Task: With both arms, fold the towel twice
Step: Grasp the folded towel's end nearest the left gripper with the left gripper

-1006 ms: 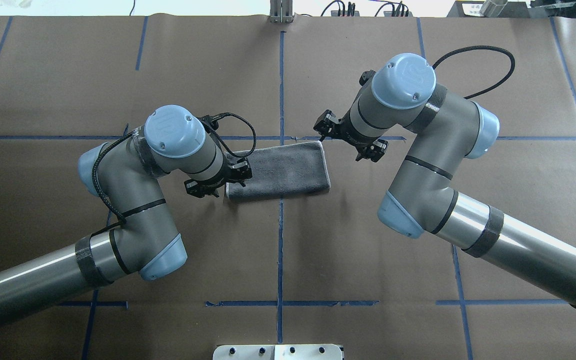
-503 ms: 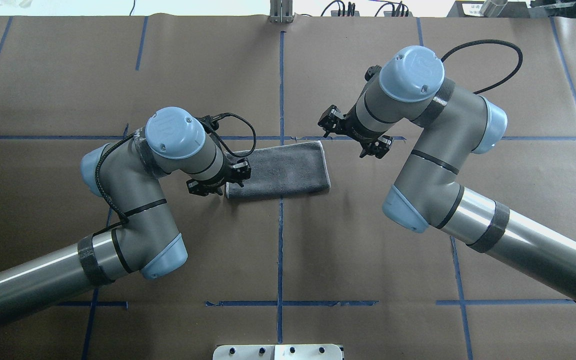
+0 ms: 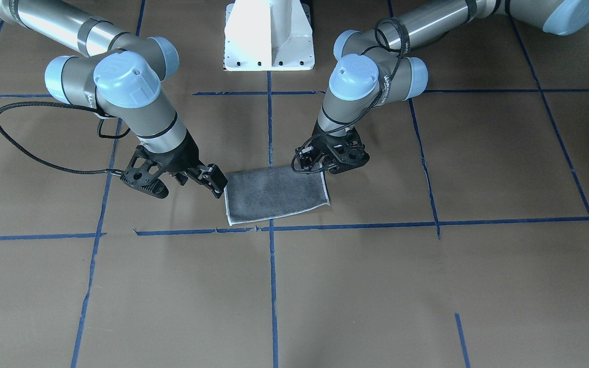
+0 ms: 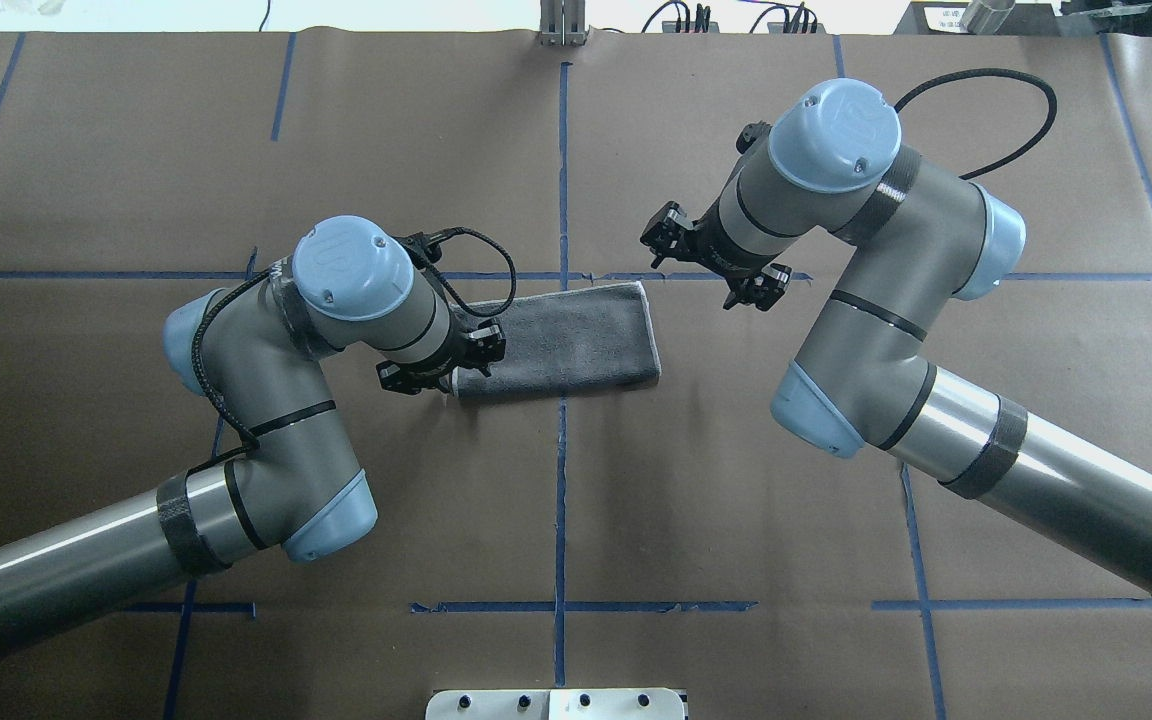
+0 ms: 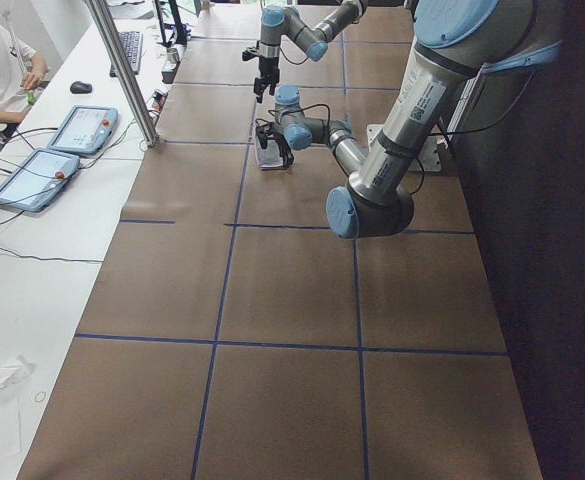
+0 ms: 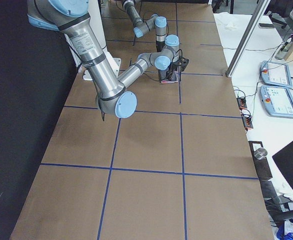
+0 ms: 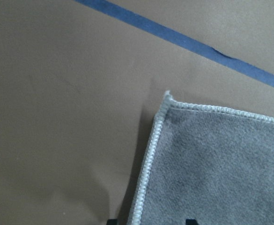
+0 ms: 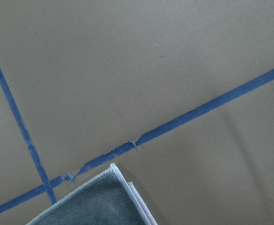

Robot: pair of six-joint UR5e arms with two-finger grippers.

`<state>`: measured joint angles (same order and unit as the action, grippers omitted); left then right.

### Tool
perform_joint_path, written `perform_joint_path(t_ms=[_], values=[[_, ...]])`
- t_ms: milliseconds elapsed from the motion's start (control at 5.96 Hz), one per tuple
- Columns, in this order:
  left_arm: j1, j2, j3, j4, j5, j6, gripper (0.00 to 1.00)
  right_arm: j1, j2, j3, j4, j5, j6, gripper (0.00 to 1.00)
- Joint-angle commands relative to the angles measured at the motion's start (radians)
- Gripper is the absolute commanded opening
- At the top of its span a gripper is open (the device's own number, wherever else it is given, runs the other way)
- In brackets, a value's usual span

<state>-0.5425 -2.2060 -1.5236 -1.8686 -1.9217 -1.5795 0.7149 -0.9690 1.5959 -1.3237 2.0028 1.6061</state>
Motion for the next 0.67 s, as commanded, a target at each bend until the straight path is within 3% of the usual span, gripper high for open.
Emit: perform_joint_path(t_ms=[0, 168, 503], values=[[0.004, 0.000, 0.003, 0.000, 0.000, 0.000, 0.56, 0.001, 0.000, 0.001, 0.000, 0.002, 0.000, 0.99], [0.004, 0.000, 0.003, 0.000, 0.000, -0.001, 0.51, 0.003, -0.002, 0.001, 0.000, 0.002, 0.000, 0.99], [0.004, 0.000, 0.002, -0.001, 0.000, 0.003, 0.09, 0.003, -0.005, 0.003, 0.000, 0.002, 0.000, 0.99]])
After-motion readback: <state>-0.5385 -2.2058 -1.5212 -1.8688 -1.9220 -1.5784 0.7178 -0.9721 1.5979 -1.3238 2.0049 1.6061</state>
